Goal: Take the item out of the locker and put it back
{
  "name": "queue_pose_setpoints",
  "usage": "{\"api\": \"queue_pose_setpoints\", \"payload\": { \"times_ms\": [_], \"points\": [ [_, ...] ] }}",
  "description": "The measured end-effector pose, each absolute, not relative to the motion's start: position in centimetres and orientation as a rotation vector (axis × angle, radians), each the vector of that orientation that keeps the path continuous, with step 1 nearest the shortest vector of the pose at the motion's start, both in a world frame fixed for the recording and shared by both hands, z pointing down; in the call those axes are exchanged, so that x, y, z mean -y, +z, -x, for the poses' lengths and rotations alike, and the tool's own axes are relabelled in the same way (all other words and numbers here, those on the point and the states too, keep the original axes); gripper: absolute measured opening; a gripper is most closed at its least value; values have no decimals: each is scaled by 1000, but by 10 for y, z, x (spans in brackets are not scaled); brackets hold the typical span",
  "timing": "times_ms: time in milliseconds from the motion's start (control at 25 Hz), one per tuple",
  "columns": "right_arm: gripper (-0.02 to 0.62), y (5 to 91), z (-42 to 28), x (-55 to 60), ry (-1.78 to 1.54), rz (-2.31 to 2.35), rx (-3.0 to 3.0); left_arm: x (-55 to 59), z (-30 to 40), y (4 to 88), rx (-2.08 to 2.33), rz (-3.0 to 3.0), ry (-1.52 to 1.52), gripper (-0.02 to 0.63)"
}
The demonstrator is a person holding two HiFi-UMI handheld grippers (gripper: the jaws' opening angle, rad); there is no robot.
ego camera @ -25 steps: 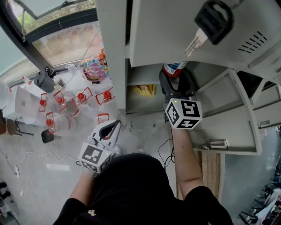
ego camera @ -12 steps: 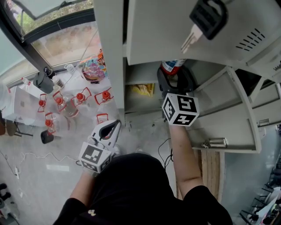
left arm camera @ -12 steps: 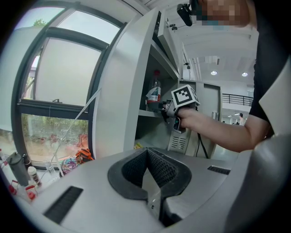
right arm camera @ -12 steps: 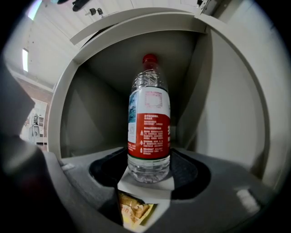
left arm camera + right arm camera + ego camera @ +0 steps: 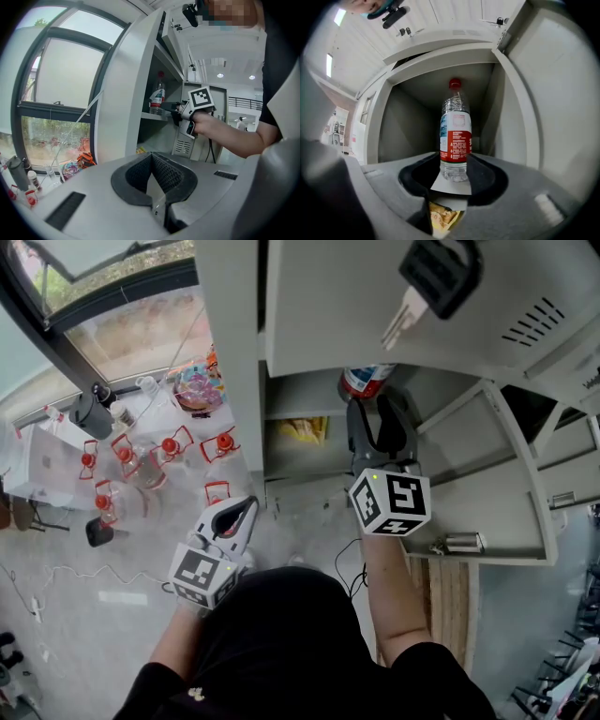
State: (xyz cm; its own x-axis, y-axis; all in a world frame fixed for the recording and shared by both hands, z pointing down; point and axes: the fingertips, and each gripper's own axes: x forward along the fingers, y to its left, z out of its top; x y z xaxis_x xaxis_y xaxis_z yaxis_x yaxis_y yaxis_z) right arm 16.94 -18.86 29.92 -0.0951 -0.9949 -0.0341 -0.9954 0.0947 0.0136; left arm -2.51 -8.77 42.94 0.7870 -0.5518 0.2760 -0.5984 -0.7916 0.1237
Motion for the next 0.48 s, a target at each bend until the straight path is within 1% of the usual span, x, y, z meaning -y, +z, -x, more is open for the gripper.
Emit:
{"api": "queue_pose_setpoints", "payload": {
  "times_ms": [40,200,480],
  "points": [
    [159,300,-170,187,55,2109,-2315,87,25,430,899,-2776,336,14],
    [106,306,-170,193,57,2142,-2349,88,21,428,906,-2763,327,14],
    [91,309,-168,215,90,2204,-2394,89,24,427,928,-2745,329,14]
  ]
}}
